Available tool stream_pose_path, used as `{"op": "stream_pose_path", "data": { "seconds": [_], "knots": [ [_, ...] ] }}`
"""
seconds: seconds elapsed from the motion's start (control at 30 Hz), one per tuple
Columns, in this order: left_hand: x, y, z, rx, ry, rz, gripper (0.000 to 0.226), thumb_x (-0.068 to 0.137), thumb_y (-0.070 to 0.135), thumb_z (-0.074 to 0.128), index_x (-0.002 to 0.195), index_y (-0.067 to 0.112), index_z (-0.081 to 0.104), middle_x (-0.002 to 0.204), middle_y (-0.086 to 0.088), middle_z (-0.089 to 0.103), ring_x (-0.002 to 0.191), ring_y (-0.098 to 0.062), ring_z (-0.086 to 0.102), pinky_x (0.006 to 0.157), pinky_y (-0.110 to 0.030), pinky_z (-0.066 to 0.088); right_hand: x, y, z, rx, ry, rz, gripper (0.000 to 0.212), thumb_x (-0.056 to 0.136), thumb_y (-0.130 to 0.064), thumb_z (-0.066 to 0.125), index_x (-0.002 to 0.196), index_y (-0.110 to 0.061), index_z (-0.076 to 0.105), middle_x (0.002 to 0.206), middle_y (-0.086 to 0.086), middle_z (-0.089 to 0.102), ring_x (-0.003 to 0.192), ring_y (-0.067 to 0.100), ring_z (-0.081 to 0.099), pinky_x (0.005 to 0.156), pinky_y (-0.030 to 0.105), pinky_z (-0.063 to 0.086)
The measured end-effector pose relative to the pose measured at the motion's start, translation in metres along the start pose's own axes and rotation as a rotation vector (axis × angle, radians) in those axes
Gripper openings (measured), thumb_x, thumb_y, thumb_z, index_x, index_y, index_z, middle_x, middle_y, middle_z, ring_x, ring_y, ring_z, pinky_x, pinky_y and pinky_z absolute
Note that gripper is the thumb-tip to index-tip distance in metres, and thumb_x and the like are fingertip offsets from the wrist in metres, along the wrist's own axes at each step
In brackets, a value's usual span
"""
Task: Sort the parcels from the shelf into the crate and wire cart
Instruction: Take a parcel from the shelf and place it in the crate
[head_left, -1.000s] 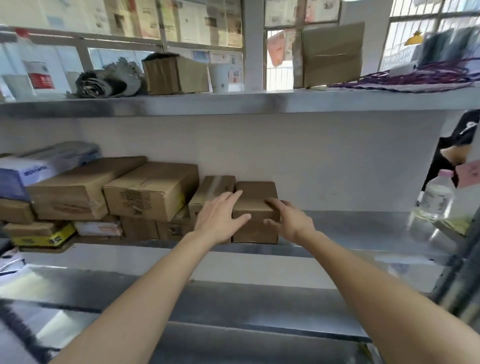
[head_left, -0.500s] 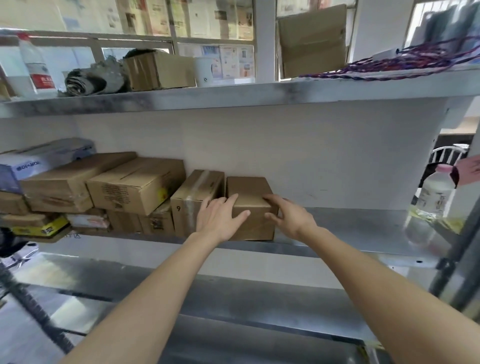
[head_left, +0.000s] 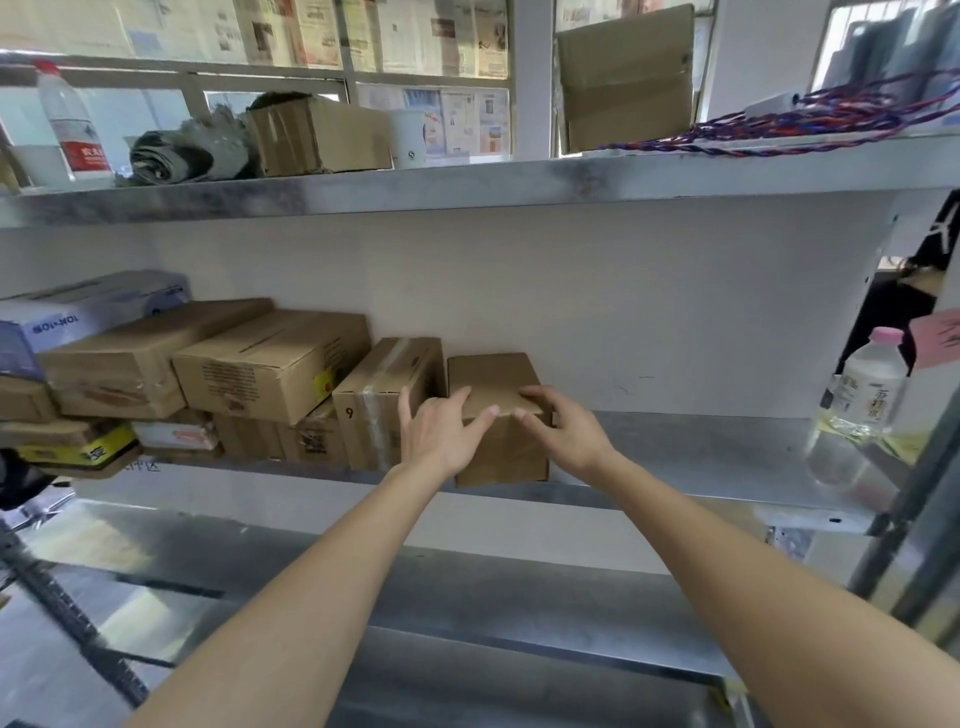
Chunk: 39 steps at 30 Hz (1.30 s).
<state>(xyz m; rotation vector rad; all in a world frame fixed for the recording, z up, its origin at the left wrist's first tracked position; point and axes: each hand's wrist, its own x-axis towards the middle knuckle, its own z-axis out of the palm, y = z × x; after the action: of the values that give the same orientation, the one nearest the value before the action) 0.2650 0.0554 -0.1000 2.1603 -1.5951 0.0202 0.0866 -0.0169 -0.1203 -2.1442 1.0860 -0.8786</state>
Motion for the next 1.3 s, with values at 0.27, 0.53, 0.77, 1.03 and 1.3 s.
{"op": "stream_pose_path", "data": {
  "seconds": [0.27, 0.53, 0.77, 1.03, 1.3],
  "knots": [
    [-0.021, 0.017, -0.015, -0.353, 0.087, 0.010, 0.066, 0.096, 0.059, 0.056, 0.152, 0.028, 0.043, 0.155, 0.001, 0.047, 0.144, -0.025, 0.040, 0.118, -0.045, 0.035, -0.020, -0.023, -0.020, 0.119, 0.116, -0.020, 0.039, 0.099, -0.041, 0.063, 0.134, -0.024, 0.060, 0.134, -0.008, 0.062, 0.124, 0.010, 0.054, 0.095, 0.025, 0.043],
    [-0.042, 0.030, -0.036, -0.584, 0.159, 0.014, 0.067, 0.091, 0.044, 0.073, 0.150, 0.028, 0.047, 0.157, 0.001, 0.040, 0.144, -0.020, 0.037, 0.112, -0.037, 0.035, -0.045, -0.054, -0.046, 0.129, 0.138, -0.045, 0.042, 0.097, -0.036, 0.068, 0.136, -0.027, 0.056, 0.138, -0.001, 0.052, 0.118, 0.007, 0.046, 0.096, 0.022, 0.039],
    [-0.055, 0.033, -0.067, -0.867, 0.249, -0.023, 0.079, 0.088, 0.021, 0.079, 0.155, 0.028, 0.037, 0.143, 0.001, 0.048, 0.123, -0.012, 0.048, 0.096, -0.028, 0.043, -0.062, -0.083, -0.058, 0.220, 0.135, -0.049, 0.054, 0.092, -0.024, 0.072, 0.141, -0.031, 0.053, 0.135, 0.001, 0.042, 0.108, 0.003, 0.049, 0.088, 0.011, 0.037],
    [-0.076, -0.004, -0.100, -0.921, 0.252, -0.087, 0.074, 0.089, 0.032, 0.077, 0.154, 0.027, 0.041, 0.146, 0.001, 0.040, 0.133, -0.019, 0.044, 0.112, -0.043, 0.043, -0.069, -0.129, -0.042, 0.208, 0.104, -0.124, 0.059, 0.089, -0.024, 0.074, 0.142, -0.034, 0.051, 0.133, 0.002, 0.040, 0.119, 0.018, 0.051, 0.087, 0.020, 0.047],
    [-0.117, -0.074, -0.163, -1.271, 0.261, -0.062, 0.044, 0.104, 0.040, 0.052, 0.148, 0.039, 0.046, 0.148, 0.010, 0.049, 0.131, -0.009, 0.049, 0.093, -0.023, 0.045, -0.077, -0.211, 0.014, 0.279, 0.042, -0.163, 0.058, 0.095, -0.019, 0.065, 0.147, -0.035, 0.045, 0.134, 0.002, 0.037, 0.111, 0.016, 0.048, 0.093, 0.028, 0.047]
  ]
}}
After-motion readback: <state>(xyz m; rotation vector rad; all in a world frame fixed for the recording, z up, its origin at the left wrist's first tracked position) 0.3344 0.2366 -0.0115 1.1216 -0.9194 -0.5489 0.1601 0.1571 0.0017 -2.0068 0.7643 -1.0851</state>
